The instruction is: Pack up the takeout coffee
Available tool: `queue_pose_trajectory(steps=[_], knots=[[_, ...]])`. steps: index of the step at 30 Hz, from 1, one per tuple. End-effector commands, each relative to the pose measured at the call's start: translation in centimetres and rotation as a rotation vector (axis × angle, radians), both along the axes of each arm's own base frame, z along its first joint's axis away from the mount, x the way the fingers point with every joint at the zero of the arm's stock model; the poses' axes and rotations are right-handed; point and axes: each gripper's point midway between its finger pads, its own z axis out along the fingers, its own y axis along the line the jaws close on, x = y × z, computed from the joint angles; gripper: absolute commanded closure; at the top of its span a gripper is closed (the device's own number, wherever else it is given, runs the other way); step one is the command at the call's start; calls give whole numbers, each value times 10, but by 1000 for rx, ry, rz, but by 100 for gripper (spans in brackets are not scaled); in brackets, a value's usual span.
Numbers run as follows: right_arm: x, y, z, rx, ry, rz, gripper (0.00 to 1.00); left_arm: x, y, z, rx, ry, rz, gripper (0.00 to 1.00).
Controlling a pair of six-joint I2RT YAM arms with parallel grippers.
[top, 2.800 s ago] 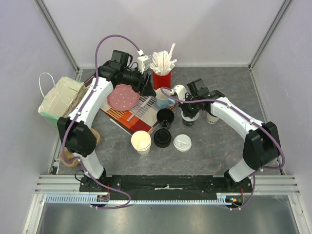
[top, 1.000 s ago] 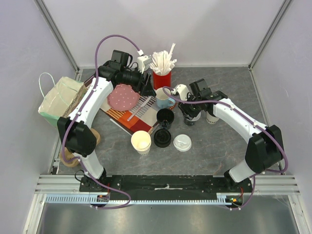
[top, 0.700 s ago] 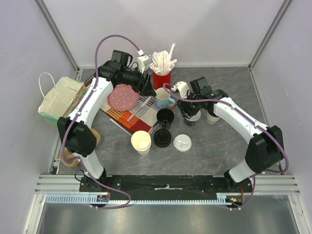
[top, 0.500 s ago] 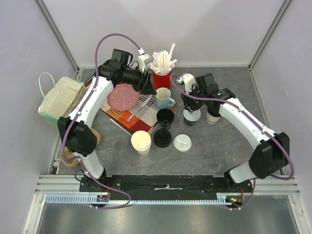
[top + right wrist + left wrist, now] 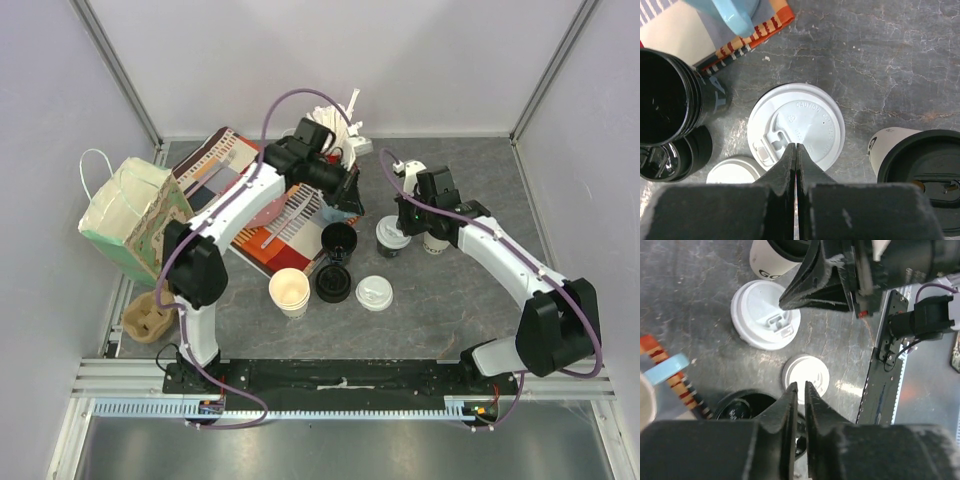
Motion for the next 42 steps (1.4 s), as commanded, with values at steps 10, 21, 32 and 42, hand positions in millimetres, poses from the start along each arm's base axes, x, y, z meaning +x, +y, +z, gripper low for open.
queue_pose_trajectory(steps=[10,21,32,42], knots=[[23,14,21,229,-106,-72,100,28,-67,-38,32,18,71,98],[1,25,24,236,-105,85,66,41,-56,-47,62,70,166,63],[-23,20,14,9,-219,359,59,43,-62,-69,54,209,208,56],[-21,35,6,-80,-244,431,65,42,-62,-82,67,241,207,56]])
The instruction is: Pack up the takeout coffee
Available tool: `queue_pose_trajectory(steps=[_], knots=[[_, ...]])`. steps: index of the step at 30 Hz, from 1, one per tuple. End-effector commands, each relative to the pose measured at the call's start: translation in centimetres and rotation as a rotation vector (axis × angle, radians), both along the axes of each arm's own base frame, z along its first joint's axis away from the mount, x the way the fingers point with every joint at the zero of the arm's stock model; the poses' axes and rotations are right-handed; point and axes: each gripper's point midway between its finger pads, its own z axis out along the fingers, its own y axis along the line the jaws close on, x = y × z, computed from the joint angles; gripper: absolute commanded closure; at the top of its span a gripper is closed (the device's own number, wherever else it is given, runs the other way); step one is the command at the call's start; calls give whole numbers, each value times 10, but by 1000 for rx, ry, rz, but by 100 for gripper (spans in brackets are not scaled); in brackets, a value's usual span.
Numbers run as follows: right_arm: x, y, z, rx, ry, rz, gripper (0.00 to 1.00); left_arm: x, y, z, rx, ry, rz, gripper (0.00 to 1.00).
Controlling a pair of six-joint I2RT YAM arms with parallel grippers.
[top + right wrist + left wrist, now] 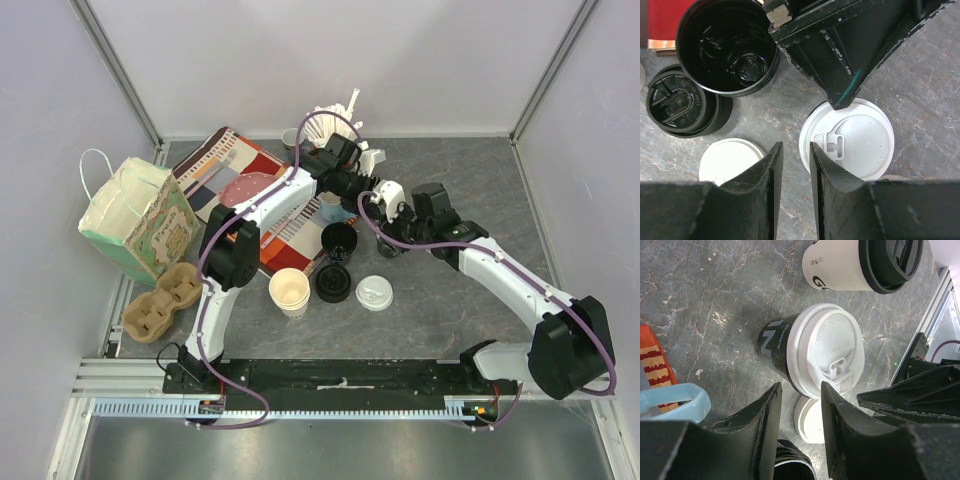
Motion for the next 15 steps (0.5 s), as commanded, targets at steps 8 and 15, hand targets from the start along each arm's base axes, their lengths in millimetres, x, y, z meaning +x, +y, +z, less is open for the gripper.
queue_pose_trajectory(steps=[8,15], knots=[[18,-12,-2,-94,-50,-43,65,3,-8,11,-50,8,2,56],[17,-8,-9,-96,-24,-25,69,4,-8,13,-53,3,2,56]])
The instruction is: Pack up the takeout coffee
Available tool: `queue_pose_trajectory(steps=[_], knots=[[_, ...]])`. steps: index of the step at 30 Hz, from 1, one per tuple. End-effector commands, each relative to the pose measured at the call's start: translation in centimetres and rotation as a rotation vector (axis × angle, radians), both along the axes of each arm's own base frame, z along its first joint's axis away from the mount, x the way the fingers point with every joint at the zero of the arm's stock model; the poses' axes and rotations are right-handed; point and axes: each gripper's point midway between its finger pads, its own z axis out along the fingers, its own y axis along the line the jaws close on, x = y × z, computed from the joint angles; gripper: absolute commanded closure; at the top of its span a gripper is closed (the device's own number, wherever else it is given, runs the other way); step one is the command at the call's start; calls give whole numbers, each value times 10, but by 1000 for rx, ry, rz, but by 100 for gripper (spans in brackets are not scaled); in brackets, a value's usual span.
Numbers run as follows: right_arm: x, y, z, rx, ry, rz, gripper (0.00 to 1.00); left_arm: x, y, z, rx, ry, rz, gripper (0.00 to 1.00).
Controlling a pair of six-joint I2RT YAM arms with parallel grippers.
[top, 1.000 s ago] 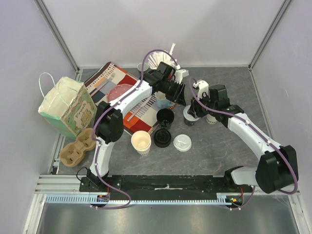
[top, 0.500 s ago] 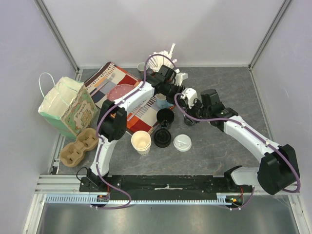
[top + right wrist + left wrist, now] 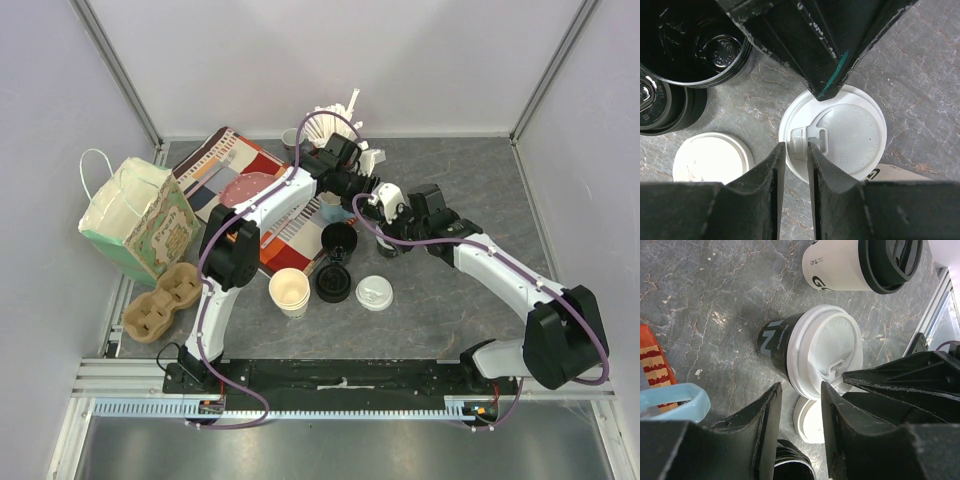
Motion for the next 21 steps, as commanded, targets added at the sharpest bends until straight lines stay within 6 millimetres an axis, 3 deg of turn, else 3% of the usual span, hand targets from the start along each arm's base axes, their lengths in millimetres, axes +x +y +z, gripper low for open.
queue_pose_trajectory(steps=[1,5,12,21], knots=[[8,4,12,5,-29,13,71,3,-8,12,-49,0,-2,56],[7,6,16,11,-33,28,80,3,-8,12,-49,2,-3,56],[8,8,23,16,-40,43,87,2,-8,10,-48,11,-2,56],[8,9,13,-4,-2,50,89,2,-9,10,-52,12,-7,56]])
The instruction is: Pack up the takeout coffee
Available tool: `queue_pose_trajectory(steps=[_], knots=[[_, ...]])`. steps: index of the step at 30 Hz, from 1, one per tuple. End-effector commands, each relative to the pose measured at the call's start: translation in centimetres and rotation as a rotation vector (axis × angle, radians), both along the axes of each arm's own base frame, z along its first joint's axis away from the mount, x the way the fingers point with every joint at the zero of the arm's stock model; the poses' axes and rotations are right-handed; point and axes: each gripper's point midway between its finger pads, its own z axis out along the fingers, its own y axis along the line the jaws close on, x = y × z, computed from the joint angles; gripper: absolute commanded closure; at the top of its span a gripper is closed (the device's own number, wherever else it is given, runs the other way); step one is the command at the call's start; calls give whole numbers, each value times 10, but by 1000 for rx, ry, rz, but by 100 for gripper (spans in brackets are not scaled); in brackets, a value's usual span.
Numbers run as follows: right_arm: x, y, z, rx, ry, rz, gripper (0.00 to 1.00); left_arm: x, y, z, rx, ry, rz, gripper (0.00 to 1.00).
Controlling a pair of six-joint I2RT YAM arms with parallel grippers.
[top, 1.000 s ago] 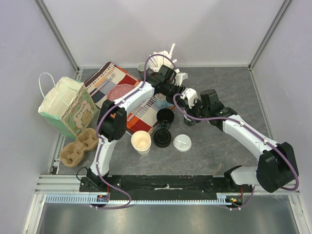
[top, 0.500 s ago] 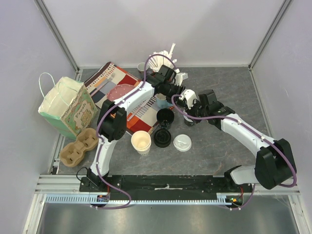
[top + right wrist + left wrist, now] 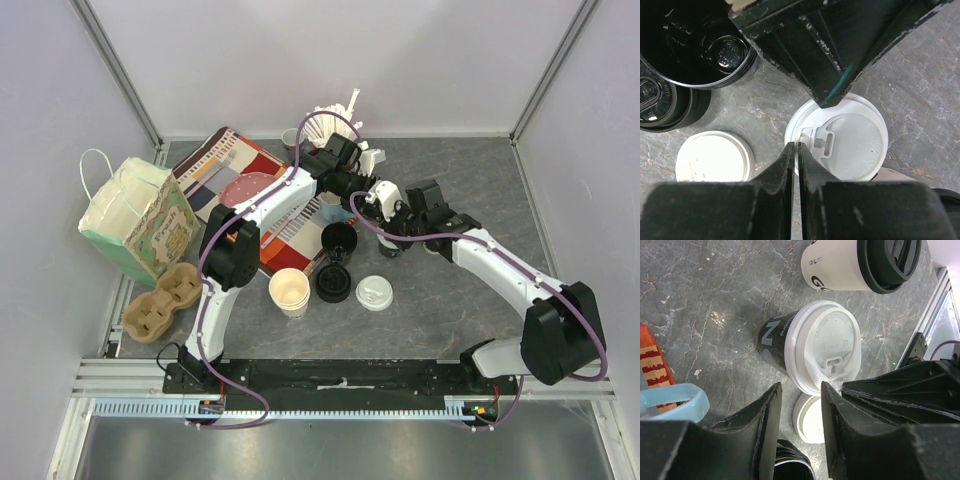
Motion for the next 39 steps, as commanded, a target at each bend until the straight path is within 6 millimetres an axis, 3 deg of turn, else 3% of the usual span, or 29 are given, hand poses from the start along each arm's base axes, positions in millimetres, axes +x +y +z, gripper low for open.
queue_pose_trajectory(steps=[1,8,16,20,21,24,25,28,36,39], knots=[[6,5,8,7,-10,16,88,2,-8,10,-51,10,-6,56],[8,5,8,3,2,4,80,3,-9,15,-60,-2,-11,55],[8,11,45,79,-44,-10,57,9,-9,50,-83,-124,-40,55],[14,2,62,145,-46,-119,55,7,-12,68,-123,-168,-80,61],[20,-9,62,164,-38,-179,56,7,-13,70,-129,-177,-91,64],[27,-33,56,206,-20,-330,74,2,-18,67,-128,-186,-119,82],[31,-35,57,224,-37,-355,86,-3,-21,63,-123,-181,-131,86],[34,-39,47,264,-12,-409,100,-13,-29,46,-105,-155,-162,98],[49,-30,52,308,-4,-411,100,-9,-36,51,-87,-221,-166,98],[52,-27,44,317,13,-414,100,-4,-35,37,-59,-226,-161,98]])
